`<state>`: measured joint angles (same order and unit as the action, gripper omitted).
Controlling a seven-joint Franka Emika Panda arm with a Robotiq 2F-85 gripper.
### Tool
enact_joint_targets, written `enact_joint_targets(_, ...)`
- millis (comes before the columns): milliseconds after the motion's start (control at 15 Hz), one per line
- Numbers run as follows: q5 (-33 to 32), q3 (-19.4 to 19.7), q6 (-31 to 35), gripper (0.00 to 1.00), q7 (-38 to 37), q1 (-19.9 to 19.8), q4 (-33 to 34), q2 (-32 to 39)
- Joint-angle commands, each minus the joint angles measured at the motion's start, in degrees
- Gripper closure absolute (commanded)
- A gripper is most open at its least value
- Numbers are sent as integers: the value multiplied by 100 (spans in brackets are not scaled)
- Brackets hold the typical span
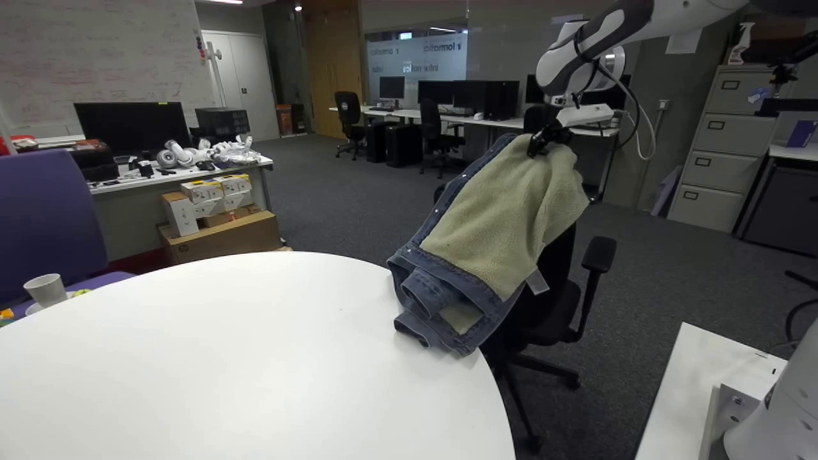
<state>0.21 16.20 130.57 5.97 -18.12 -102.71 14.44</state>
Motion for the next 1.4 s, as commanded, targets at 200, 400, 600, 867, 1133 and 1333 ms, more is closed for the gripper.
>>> enact_joint_targets(200,-501,-90,67,66,-239,184,218,1096)
enact_joint_targets(400,-659,-112,3,42,-224,257,346,1322)
enact_joint_targets(600,-764,-101,-9,21,-201,272,471,1253)
enact_joint_targets(867,-833,-108,68,0,-170,293,460,876)
enact_joint_targets(1133,-856,-151,216,0,-125,396,375,302)
enact_joint_targets(1333,-540,-438,249,0,246,453,133,-308)
